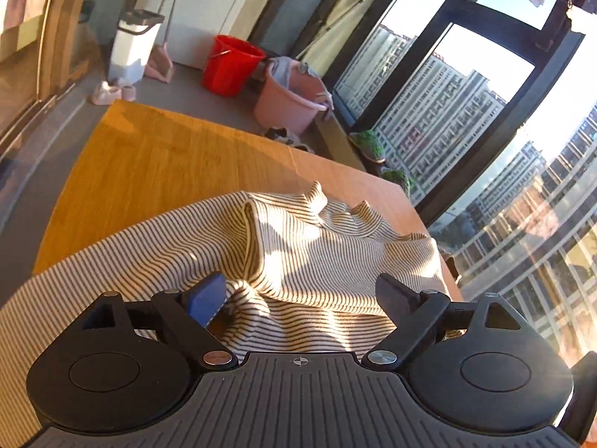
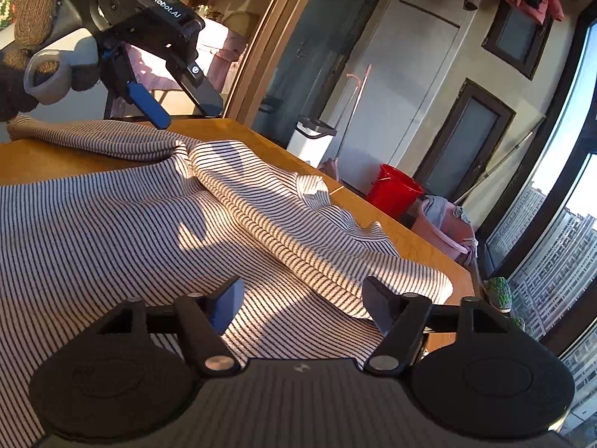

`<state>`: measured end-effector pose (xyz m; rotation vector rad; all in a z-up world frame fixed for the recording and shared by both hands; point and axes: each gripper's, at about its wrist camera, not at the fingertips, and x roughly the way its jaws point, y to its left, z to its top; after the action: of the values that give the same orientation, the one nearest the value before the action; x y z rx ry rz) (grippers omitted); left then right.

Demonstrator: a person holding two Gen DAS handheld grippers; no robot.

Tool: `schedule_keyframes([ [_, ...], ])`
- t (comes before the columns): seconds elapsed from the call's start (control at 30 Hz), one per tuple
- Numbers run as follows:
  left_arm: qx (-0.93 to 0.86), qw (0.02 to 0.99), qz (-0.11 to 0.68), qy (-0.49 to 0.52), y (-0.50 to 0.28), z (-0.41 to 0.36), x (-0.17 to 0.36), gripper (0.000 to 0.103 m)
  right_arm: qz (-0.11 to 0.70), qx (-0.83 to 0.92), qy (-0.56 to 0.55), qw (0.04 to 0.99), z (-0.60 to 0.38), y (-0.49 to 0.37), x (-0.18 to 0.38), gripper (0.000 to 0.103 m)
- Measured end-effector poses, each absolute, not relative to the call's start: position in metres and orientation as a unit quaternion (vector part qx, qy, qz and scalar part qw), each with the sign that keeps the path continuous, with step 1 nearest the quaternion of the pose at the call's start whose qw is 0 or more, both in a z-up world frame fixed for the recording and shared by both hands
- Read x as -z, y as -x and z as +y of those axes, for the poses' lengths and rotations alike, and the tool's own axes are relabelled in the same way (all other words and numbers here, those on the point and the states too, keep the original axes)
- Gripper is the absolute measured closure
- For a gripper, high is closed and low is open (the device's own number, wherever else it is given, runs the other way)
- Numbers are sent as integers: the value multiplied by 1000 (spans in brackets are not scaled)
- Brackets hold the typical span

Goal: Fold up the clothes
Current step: 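Grasp the other sleeve cuff with the right tool and lift it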

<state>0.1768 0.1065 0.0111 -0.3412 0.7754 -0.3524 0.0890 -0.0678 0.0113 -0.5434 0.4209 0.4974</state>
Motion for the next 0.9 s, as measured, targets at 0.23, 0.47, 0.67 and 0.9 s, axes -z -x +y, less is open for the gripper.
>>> schedule_keyframes([
  [0.23,129,905,379,142,-158,139,-28,6,160,-364,323,859,20,-83,-28,65],
  [0.47,104,921,346,145,-145,175,-50,2,157,-448,414,777,111,-85,-13,63],
  [0.67,104,918,345,164,-137,191,-45,1,132,-462,424,767,147,-85,0,75],
  [0.9,88,920,331,189,-130,213,-52,0,90,-421,367,825,109,-91,-38,99],
])
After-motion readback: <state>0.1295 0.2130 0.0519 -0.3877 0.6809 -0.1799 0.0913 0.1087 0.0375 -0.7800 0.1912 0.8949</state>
